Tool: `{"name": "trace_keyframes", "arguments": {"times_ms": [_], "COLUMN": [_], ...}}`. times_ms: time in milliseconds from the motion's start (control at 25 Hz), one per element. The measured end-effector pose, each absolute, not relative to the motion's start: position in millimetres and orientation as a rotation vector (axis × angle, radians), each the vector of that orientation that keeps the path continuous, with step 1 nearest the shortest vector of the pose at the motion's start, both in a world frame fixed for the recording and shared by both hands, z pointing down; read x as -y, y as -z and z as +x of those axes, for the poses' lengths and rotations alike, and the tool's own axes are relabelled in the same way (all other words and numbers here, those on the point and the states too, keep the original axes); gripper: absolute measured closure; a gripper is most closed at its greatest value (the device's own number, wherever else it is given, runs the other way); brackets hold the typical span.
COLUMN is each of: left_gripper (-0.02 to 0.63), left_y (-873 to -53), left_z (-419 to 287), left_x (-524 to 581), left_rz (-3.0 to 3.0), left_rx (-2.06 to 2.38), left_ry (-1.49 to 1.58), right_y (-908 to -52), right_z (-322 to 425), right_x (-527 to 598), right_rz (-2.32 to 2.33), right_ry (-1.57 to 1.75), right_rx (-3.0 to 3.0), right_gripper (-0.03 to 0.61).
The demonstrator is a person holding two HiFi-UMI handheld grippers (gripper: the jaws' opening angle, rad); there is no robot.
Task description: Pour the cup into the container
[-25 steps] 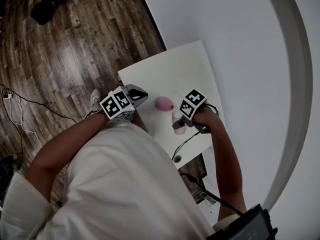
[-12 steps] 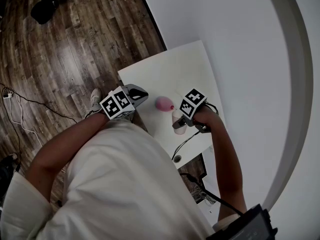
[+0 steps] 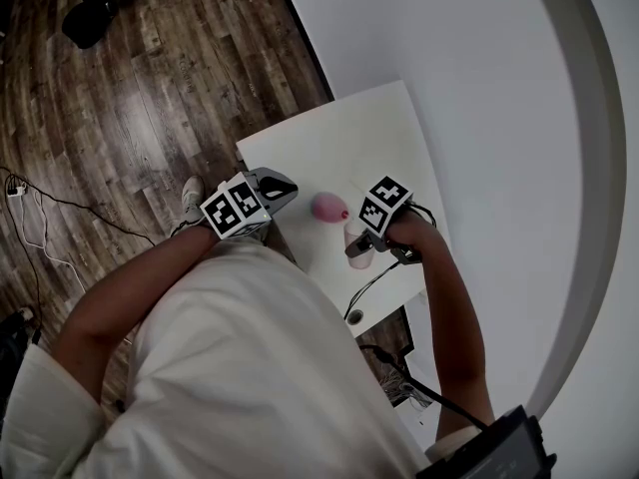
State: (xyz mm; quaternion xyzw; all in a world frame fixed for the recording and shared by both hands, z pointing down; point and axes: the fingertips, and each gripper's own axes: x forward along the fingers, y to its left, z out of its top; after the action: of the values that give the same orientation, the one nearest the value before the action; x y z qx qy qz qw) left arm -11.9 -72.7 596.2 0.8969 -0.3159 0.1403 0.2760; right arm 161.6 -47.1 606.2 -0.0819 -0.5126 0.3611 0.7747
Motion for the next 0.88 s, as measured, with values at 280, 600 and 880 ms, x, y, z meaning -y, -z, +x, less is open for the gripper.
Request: {"name": "trace_keyframes", "arguments": {"times_ms": [280,600,880], "left_gripper": [0.603,0.603,0.603], "left_y": [-596.6,-598.7,-597.4], "left_z": [-10.9,-10.5,-9.9], "left_x": [71.0,69.2,70.0], "left_rz": [2.41,2.41,2.41], "left_rx": [0.851,0.842,0.84], "left_ry": [-0.378,-0.382,-0.383], "right_y": [-607.6,-609.2,-608.0], "right_z": [163.9,163.9,164.2], "right_x": [44.9,45.6,46.7], "right_rz": [-0.185,-0.184,-0.185], "right_ry": [-0.786,-0.789,-0.794], "right_rx": [1.101,1.092,1.089], "right_gripper": [0.193,0.193,0.193]}}
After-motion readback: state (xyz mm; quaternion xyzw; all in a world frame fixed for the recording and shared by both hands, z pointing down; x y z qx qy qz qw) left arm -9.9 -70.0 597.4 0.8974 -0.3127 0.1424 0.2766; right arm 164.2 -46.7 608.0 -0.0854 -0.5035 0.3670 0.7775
